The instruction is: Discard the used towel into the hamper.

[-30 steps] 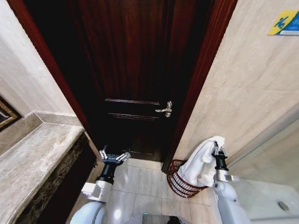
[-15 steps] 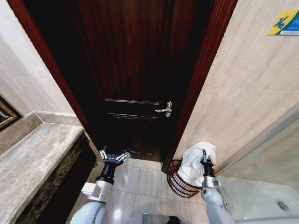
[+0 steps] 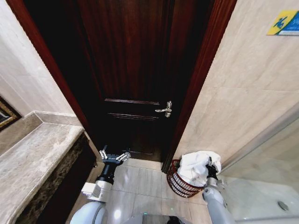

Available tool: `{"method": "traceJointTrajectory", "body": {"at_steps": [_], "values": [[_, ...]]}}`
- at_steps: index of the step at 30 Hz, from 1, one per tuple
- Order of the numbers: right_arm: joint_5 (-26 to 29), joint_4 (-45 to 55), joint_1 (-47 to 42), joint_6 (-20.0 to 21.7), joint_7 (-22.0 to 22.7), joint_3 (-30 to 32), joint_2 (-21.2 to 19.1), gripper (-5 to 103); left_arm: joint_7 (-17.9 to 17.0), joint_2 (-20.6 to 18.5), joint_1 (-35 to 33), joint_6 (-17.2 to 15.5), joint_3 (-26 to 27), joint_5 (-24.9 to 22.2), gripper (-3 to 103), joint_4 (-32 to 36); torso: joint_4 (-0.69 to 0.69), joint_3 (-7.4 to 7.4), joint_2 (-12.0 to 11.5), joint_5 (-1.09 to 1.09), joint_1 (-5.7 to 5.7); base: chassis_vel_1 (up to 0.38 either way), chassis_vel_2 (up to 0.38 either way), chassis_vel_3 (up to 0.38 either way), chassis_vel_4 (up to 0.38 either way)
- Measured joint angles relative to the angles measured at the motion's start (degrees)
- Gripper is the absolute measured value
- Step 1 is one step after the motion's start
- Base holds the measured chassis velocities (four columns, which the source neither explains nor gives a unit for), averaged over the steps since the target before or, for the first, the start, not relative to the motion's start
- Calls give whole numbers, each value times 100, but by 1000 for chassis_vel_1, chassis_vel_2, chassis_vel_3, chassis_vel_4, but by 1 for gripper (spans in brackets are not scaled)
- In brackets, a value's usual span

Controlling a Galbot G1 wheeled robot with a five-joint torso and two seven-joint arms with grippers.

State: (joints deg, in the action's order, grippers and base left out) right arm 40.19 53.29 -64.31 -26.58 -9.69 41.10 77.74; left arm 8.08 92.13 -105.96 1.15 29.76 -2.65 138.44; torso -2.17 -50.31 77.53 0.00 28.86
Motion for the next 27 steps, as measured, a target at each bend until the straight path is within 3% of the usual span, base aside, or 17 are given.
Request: {"method": "traceJointTrajectory", "body": {"at_steps": [7,16,19,21,27], "values": [[-700,-483,33,552,211,-18,100,9,0,0,0,0,0,0,100,0,1,0,0,0,0,0,0,0,0],[-1128,-1084,333,223,338,16,147,9,0,0,0,0,0,0,100,0,0,0,0,0,0,0,0,0,0],[-1248,-1112,350,369,268,17,181,9,0,0,0,0,0,0,100,0,0,0,0,-1,0,0,0,0,0],[-1448,-1073,320,813,97,19,212,9,0,1,0,0,0,0,100,-1,0,0,0,0,0,0,0,0,0],[-1563,-1137,343,1038,40,36,225,9,0,0,0,0,0,0,100,0,0,0,0,0,-1,0,0,0,0]]}}
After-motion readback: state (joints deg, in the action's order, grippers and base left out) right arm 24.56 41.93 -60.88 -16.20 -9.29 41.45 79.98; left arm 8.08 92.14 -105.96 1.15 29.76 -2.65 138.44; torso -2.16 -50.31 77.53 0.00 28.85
